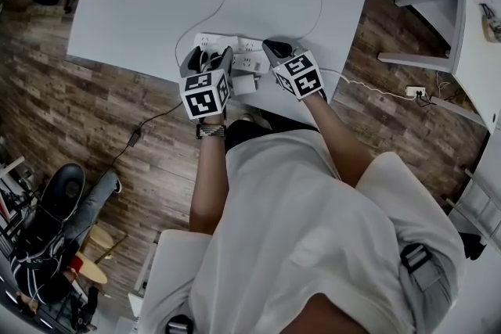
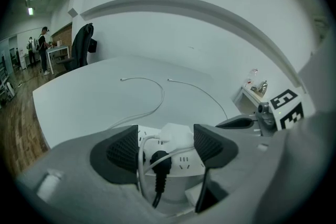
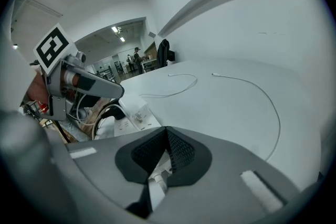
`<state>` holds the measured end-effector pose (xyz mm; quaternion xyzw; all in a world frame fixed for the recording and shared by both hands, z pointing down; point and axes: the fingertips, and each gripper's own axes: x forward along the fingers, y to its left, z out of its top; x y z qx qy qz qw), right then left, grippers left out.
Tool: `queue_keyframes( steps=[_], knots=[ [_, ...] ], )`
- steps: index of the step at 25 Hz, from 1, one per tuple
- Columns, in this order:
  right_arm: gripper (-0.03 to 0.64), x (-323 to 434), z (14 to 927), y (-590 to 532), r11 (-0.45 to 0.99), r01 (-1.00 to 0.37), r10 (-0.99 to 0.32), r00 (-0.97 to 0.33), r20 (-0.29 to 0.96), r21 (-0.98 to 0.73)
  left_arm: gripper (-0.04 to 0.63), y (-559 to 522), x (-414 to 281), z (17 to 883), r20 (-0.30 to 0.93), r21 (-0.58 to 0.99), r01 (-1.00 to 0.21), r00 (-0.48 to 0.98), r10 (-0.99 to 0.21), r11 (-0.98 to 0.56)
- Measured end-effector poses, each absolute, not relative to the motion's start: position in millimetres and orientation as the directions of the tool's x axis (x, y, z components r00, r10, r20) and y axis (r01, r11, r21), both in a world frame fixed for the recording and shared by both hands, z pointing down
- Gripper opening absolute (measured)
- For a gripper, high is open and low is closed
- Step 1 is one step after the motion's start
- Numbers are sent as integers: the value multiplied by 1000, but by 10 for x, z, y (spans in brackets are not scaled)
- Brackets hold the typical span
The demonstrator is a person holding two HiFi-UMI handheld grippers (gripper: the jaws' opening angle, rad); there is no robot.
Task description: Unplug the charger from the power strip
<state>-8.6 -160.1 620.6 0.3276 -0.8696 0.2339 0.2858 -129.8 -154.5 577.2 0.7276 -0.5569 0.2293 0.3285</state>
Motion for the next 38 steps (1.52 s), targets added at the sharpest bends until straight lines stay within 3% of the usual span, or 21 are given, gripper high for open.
queue_keyframes(
  steps=[6, 10, 13, 18, 27, 38],
  knots=[
    [3, -57, 5770, -1593, 649, -734, -533, -625, 570, -199, 325, -1478, -1226, 5518, 619, 144, -957, 286, -732, -253],
    [3, -33, 5424, -1560, 630, -759, -600, -611, 517, -166, 216, -1444, -1257, 5272, 562, 63, -954, 276, -780, -292],
    [3, -19, 5141, -1577, 613, -777, -644, -598, 477, -145, 98, -1460, -1305, 5031, 512, 38, -948, 289, -809, -315],
    [3, -18, 4586, -1477, 586, -802, -717, -578, 389, -112, 6, -1350, -1360, 4649, 448, 16, -935, 322, -834, -353],
    [3, 38, 3528, -1140, 543, -840, -820, -532, 210, -8, 5, -1000, -1253, 3870, 320, -43, -891, 416, -851, -452],
    [2, 127, 2204, -741, 490, -866, -869, -494, -15, 95, 6, -827, -1230, 2494, 57, -168, -860, 479, -876, -482]
  ],
)
